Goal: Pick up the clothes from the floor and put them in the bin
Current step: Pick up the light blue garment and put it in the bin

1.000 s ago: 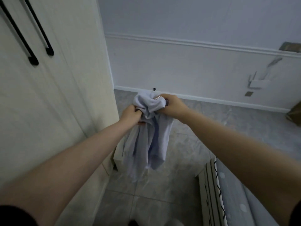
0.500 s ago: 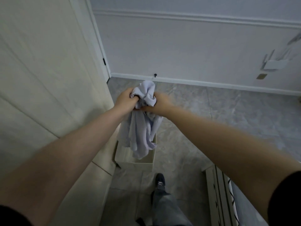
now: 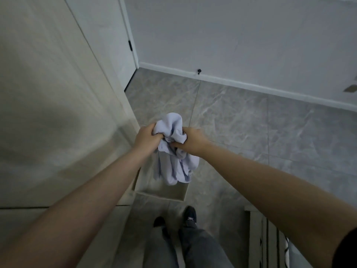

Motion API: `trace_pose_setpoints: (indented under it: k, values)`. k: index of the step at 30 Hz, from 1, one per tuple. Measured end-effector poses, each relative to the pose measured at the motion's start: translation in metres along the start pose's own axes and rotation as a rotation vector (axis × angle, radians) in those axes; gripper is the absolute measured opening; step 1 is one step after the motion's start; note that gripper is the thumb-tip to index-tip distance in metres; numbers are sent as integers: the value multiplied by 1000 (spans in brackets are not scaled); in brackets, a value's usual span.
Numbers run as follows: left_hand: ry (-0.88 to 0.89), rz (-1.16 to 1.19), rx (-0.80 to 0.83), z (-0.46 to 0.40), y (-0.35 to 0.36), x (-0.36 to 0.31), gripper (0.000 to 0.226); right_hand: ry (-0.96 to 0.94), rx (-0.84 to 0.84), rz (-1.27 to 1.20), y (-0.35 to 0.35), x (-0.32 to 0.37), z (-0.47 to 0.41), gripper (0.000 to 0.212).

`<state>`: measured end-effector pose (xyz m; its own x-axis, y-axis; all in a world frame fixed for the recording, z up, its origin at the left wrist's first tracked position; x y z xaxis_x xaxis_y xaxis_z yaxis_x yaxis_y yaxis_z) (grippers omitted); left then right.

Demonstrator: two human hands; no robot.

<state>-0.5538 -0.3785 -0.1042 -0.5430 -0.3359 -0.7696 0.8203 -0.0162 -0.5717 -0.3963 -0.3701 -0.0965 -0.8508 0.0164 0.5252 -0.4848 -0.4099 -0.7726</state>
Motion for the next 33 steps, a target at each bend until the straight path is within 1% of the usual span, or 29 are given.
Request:
trace_pose_setpoints:
  k: [1,4,7,10,11,13,15,17,19,21,23,24,27,29,33]
  values:
    - [-14,-15,22,-13,7,13,20,31,3,-8,13,-8,-14,27]
    - [-91,-2,81,-41,29,48,39,117,32,-34,49,-28,-45,27]
    - [-145,22,130,-66,53,89,28,185,71,-83,87,-45,-72,30]
    - [-161,15,151,-96,83,146,32,293,46,-181,135,-71,-105,29]
    - [-184,32,133,-104,91,162,28,321,43,-202,150,-80,-114,29]
    - [-228,88,107,-120,114,192,12,396,21,-252,181,-99,-132,30]
    - [-226,49,71,-133,132,217,13,457,3,-283,207,-116,-147,33]
    - [-193,-34,75,-147,149,246,18,468,45,-273,233,-130,-162,32]
    - [-163,-101,119,-160,161,272,12,494,110,-255,255,-145,-172,35]
    - [-174,-106,136,-170,170,292,8,521,114,-292,275,-164,-178,43]
    - [-219,-130,120,-172,173,303,6,570,80,-332,287,-178,-175,48]
    - [-238,-149,123,-170,172,305,10,596,76,-333,290,-183,-172,47]
    - [-272,-130,160,-160,171,302,9,673,43,-365,289,-191,-160,39]
    - [-268,-117,166,-154,164,291,17,703,14,-415,277,-187,-151,35]
    - [-231,-131,189,-149,144,256,8,725,-38,-508,244,-169,-143,27]
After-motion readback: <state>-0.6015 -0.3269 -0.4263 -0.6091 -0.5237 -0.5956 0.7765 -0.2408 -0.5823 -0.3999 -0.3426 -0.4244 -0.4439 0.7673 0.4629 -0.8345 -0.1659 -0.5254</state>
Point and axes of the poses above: each hand's wrist, its own z-axis away from the middle knuckle, its own y-axis out of the palm, x = y × z, the point moved 1 cm from there along -z, towards the middle knuckle, and after that the axes turned 8 degrees about -x, right-handed, at the moved point
